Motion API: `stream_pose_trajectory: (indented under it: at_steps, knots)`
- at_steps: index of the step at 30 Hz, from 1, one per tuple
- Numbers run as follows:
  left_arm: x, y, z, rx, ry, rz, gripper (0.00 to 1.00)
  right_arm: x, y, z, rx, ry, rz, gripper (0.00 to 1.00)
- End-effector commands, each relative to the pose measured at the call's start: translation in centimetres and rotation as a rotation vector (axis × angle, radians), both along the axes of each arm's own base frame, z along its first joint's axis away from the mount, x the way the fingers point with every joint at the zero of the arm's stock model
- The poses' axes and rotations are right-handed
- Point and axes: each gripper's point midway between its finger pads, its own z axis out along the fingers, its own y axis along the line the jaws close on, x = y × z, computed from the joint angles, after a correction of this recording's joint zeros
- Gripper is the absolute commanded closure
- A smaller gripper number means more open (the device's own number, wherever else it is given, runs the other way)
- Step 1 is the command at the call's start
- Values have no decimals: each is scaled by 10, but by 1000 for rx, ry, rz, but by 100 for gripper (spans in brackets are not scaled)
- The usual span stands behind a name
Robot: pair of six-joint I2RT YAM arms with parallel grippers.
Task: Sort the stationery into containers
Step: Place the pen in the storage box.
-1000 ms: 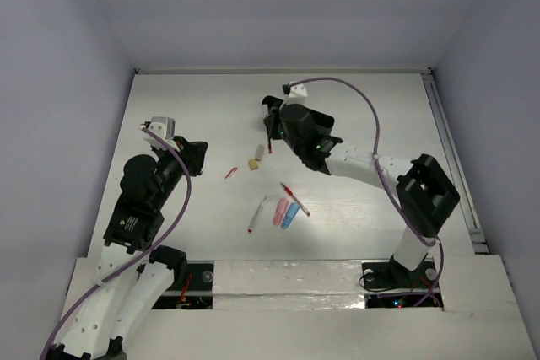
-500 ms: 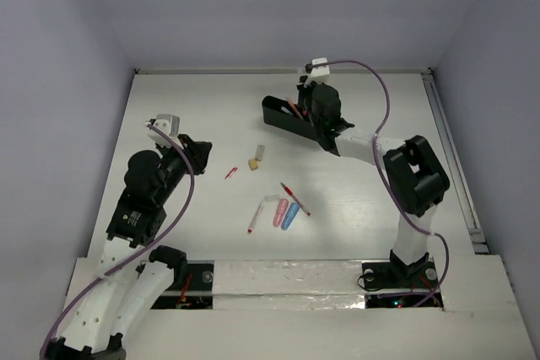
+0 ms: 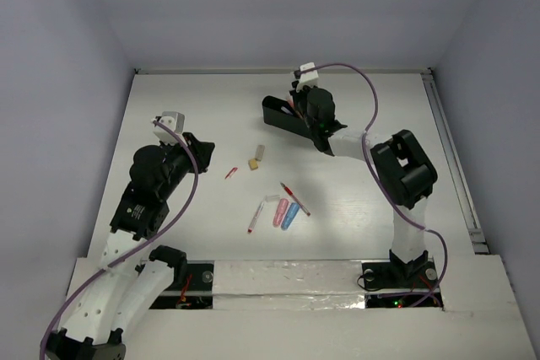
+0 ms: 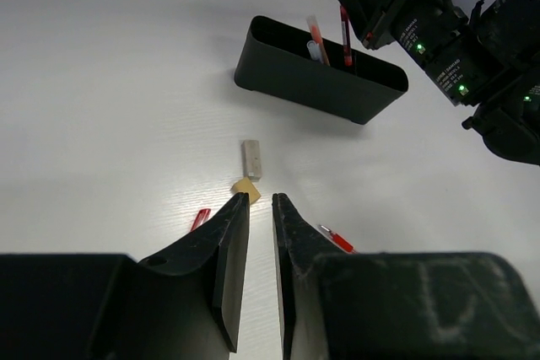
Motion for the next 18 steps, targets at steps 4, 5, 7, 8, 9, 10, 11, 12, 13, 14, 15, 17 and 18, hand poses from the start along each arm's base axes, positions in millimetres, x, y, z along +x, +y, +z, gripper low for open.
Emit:
stream_pose_trajectory:
  at_steps: [4, 5, 7, 8, 9, 10, 11, 12, 13, 14, 15, 17, 18]
  knots:
    - [3, -3, 16, -22, -62, -11, 85, 3, 4, 26, 61, -99, 9, 100]
    - [3, -3, 17, -24, -65, -14, 85, 2, 3, 25, 62, -97, 9, 100]
    - [3, -3, 17, -23, -63, -16, 85, -1, 1, 31, 72, -115, 4, 95]
    - [2, -3, 18, -25, -69, -14, 85, -3, -1, 27, 69, -110, 1, 94]
    - [2, -2, 19, -25, -71, -8, 85, -4, -2, 29, 72, -114, 1, 94]
    - [2, -2, 18, -24, -69, -8, 85, -6, -3, 32, 77, -116, 3, 93]
    - [2, -2, 18, -24, -68, -7, 85, -7, -3, 32, 80, -115, 6, 93]
    - [2, -2, 17, -24, -68, -11, 85, -9, -3, 31, 84, -111, 8, 92]
    - [2, -2, 18, -26, -67, -11, 85, -11, -3, 32, 92, -109, 14, 92]
    - [1, -2, 19, -26, -72, -13, 85, -12, -3, 35, 97, -114, 15, 91]
    - [1, -2, 18, -26, -72, -13, 85, -13, -4, 35, 100, -116, 16, 91]
    - [1, -1, 18, -25, -73, -4, 84, -13, -4, 32, 96, -113, 15, 91]
    - [1, -1, 18, -24, -71, -5, 84, -13, -4, 31, 94, -112, 14, 91]
